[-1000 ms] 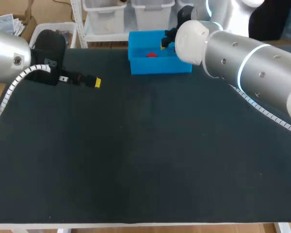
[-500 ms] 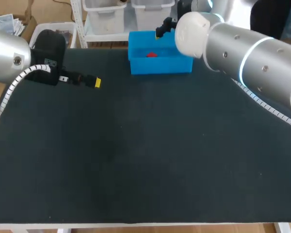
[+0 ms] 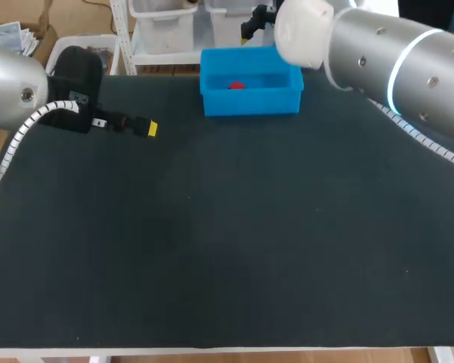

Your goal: Use the left arm to pick the red cube and place it into the blue plastic box first, then use the right arm to grasp the green cube and put it into the same blue plastic box after the first action is fully finished.

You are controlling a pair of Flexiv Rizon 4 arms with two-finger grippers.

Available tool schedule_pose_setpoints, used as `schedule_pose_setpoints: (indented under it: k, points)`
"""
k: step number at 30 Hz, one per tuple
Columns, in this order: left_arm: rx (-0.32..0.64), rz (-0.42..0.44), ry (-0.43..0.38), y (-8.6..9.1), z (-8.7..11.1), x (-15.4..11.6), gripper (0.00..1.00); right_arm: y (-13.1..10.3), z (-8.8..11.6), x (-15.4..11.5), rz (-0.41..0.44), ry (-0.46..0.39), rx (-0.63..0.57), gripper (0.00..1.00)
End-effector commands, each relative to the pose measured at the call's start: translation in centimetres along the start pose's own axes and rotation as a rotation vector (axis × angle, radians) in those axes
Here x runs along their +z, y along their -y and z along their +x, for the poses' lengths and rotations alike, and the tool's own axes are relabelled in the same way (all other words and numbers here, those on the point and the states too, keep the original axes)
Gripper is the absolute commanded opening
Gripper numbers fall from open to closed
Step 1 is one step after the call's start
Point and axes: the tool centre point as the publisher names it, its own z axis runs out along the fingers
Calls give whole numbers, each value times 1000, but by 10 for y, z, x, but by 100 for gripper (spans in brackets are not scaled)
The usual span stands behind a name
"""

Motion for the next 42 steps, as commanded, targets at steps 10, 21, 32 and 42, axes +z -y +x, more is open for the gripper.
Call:
schedule_pose_setpoints:
  k: [10,21,32,42]
  points:
    - [2,8,3,-2,1,0,100,14,78,-101,24,102,29,100]
    - [2,8,3,-2,1,0,100,32,128,-133,-20,115,-10,100]
    - [2,8,3,-2,1,0,100,41,160,-143,4,123,-105,100]
    - [2,8,3,-2,1,0,100,52,182,-136,13,115,-108,100]
